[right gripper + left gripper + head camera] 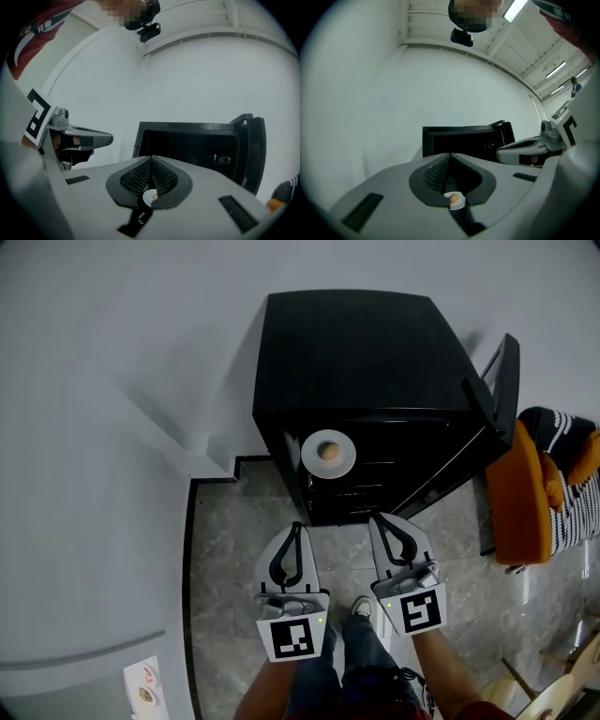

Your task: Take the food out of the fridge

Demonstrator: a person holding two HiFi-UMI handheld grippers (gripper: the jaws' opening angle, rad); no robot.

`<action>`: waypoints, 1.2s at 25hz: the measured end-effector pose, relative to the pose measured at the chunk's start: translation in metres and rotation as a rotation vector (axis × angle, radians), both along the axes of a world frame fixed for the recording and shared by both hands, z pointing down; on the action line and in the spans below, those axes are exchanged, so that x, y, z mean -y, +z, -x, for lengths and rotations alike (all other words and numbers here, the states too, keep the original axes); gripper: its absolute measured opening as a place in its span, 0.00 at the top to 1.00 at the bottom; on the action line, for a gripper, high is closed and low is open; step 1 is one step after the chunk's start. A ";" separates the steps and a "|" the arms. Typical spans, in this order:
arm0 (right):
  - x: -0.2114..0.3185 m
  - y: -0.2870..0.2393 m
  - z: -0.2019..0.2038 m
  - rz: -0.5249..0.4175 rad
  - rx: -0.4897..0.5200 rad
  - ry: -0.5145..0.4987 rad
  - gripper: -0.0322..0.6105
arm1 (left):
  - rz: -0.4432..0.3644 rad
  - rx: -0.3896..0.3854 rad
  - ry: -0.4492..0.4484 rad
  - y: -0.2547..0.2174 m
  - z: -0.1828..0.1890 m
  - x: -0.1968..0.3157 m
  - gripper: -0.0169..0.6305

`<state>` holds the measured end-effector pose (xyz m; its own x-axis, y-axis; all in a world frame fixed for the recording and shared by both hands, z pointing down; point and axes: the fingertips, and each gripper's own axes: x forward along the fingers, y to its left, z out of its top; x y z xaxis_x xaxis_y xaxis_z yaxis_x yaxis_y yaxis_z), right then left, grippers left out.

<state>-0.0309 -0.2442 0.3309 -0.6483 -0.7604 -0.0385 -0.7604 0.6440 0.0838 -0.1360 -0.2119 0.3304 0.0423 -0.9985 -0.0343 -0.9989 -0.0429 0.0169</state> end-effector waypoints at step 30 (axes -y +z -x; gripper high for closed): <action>0.064 0.233 0.025 0.062 -0.029 0.016 0.92 | 0.046 0.025 -0.115 0.219 0.026 0.050 0.95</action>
<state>-0.0558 -0.3082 0.5642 -0.6359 -0.7713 0.0271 -0.7687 0.6361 0.0664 -0.1618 -0.2619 0.5495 -0.0725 -0.9973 0.0118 -0.9973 0.0724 -0.0088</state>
